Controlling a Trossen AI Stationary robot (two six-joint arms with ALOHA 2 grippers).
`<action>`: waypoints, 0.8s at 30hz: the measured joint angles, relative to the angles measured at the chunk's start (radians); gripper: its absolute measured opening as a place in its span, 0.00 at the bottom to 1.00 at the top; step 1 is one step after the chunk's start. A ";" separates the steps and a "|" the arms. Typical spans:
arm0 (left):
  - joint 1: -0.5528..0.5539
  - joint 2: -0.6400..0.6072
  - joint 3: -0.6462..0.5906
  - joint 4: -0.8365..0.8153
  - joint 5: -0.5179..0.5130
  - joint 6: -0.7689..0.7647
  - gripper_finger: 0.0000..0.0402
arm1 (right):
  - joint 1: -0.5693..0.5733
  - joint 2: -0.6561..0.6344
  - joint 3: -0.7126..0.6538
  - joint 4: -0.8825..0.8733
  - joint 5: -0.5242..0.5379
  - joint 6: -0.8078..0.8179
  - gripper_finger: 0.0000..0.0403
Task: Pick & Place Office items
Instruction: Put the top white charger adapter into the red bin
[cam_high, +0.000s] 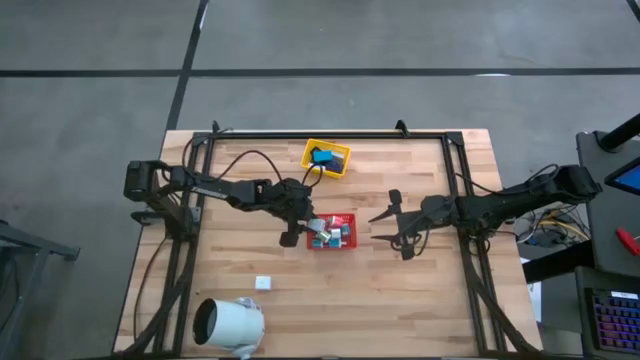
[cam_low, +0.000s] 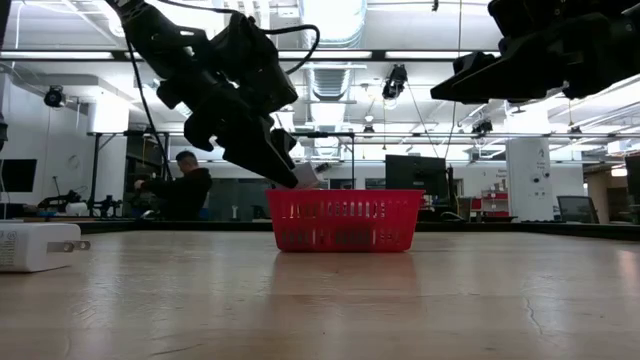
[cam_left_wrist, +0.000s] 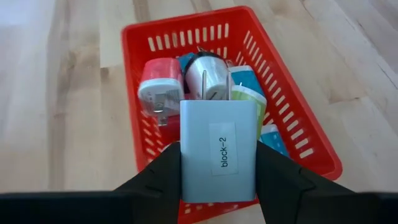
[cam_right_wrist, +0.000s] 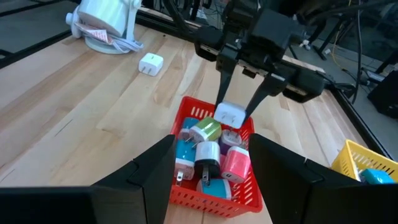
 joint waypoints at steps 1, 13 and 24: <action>-0.001 0.011 0.006 0.000 0.007 0.000 0.38 | 0.000 0.000 0.000 -0.001 0.000 0.000 0.50; -0.007 0.107 0.078 -0.050 0.024 -0.007 0.38 | 0.000 0.000 0.000 -0.009 0.000 0.002 0.50; -0.010 0.095 0.082 -0.099 0.024 0.000 0.38 | 0.000 0.000 0.000 -0.009 0.000 0.003 0.50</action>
